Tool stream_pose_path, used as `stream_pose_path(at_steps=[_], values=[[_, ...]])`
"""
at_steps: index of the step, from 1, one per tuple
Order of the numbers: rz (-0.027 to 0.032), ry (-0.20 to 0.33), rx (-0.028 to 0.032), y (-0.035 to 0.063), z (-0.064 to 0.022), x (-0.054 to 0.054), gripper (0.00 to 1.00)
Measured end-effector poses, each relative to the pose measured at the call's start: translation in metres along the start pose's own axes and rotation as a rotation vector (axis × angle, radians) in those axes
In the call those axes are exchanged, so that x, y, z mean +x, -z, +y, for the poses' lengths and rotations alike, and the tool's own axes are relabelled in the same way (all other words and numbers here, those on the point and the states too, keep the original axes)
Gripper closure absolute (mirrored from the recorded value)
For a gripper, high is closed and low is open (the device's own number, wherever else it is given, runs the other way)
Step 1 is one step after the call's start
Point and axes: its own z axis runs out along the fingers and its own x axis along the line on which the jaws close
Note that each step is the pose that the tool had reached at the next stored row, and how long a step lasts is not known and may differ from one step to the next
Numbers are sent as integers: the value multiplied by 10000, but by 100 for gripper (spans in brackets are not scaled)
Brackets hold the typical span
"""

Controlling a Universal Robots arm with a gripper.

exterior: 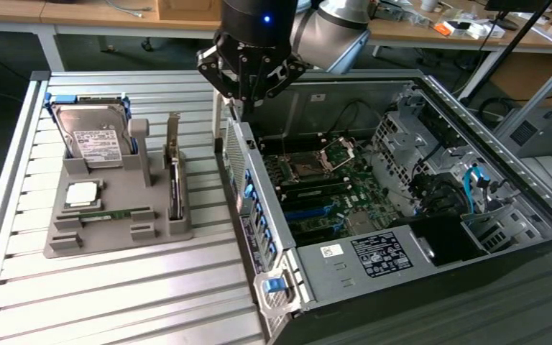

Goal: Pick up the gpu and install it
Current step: 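Reach for the gpu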

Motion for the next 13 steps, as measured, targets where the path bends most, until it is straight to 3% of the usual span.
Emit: stream_pose_path(at_steps=[13], values=[[0,0,0,2,-6,77,89]])
